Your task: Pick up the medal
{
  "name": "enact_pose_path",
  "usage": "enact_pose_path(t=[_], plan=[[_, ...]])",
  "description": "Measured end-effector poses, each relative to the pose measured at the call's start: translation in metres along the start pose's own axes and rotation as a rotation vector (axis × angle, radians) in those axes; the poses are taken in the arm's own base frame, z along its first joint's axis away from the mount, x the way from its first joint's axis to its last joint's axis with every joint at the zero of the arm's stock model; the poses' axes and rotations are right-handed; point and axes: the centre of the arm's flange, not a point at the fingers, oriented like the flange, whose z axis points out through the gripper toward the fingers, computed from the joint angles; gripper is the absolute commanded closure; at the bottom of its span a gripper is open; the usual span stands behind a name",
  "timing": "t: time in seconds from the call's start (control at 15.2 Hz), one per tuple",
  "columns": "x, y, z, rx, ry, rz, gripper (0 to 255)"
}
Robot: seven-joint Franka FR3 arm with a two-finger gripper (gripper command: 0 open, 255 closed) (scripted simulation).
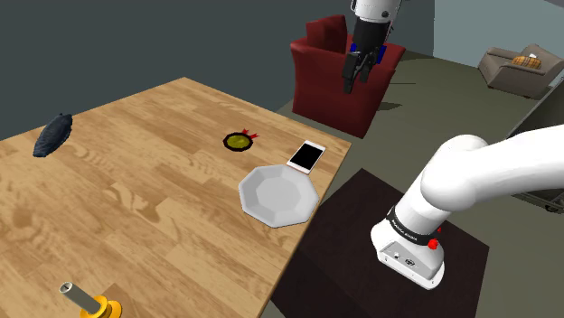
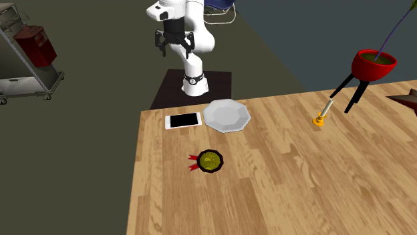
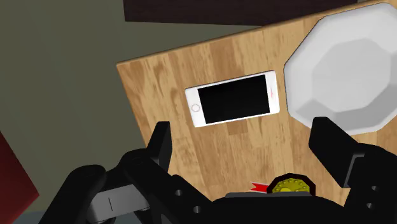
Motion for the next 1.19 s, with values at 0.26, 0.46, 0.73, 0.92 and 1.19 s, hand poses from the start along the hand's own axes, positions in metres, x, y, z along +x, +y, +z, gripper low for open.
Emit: enact_pose_path(t=[0.26,0.46,0.73,0.92,1.19], plan=[[0.022,-0.009,0.011,0.015,-0.01,0.056,0],[0.054,-0.023,0.03,0.036,-0.025,0.133,0],[0.096,-0.038,0.058,0.067,-0.043,0.242,0],[0.129,-0.045,0.075,0.089,-0.057,0.325,0],[0.174,-0.051,0.103,0.119,-0.077,0.435,0]])
